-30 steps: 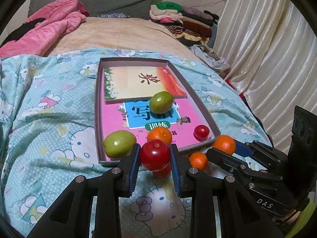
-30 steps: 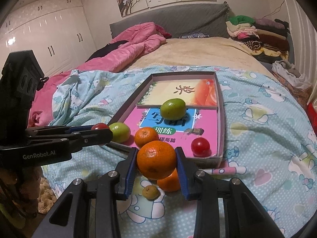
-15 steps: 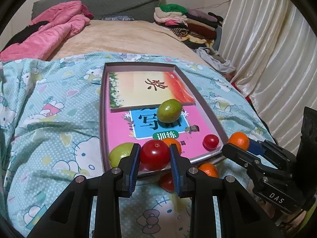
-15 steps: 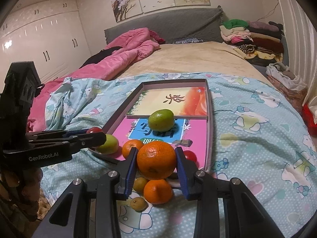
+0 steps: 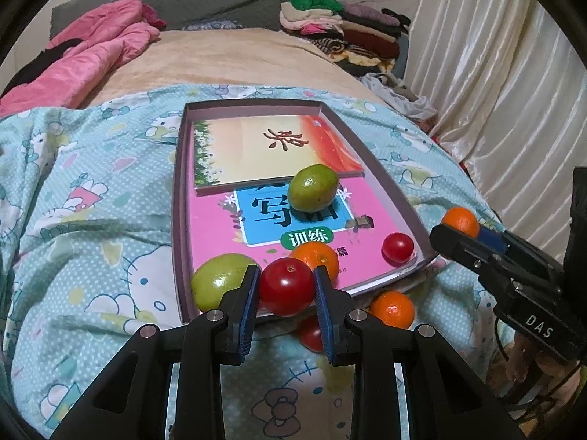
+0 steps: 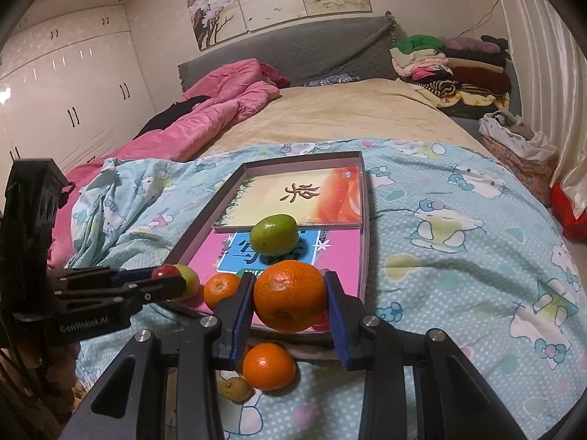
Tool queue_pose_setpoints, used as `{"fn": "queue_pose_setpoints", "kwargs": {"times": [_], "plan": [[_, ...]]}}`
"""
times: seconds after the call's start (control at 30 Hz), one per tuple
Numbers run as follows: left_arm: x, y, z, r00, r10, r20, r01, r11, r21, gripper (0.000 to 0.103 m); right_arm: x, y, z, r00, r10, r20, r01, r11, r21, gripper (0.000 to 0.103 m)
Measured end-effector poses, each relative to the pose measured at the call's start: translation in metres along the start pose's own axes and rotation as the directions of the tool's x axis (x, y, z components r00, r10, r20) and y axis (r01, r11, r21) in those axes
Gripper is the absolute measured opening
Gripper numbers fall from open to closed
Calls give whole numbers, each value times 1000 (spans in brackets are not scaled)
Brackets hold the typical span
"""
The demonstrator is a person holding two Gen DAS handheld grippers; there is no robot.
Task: Organize fruits
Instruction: 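Lift the orange and tomato and carry them toward the grey tray, then lower the orange and tomato over the pink book inside the tray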
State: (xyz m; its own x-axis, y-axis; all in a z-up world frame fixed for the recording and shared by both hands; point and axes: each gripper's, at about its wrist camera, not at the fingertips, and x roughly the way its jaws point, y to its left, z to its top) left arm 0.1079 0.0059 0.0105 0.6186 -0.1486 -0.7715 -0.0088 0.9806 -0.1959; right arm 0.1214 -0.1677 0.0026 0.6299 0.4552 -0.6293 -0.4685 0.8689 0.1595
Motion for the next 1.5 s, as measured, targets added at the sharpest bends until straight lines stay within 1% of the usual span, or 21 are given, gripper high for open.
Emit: {"fn": "queue_pose_setpoints", "kwargs": {"times": [0.13, 0.47, 0.7, 1.07, 1.23, 1.5], "plan": [[5, -4, -1, 1000, 17, -12, -17, 1000, 21, 30, 0, 0, 0, 1000, 2, 0, -2, 1000, -3, 38], [13, -5, -1, 999, 36, -28, -35, 999, 35, 30, 9, 7, 0, 1000, 5, -14, -5, 999, -35, 38], [21, -5, -1, 999, 31, -43, -30, 999, 33, 30, 18, 11, 0, 999, 9, -33, -11, 998, -54, 38], [25, -3, 1, 999, 10, -34, -10, 1000, 22, 30, 30, 18, -3, 997, 2, -71, -9, 995, -99, 37], [21, 0, 1, 999, 18, -33, -17, 1000, 16, 30, 39, 23, -6, 995, -5, -98, -8, 991, -133, 37], [27, 3, -2, 997, 36, -65, -36, 999, 11, 30, 54, 27, -5, 993, -19, -120, -3, 984, -176, 37]]}}
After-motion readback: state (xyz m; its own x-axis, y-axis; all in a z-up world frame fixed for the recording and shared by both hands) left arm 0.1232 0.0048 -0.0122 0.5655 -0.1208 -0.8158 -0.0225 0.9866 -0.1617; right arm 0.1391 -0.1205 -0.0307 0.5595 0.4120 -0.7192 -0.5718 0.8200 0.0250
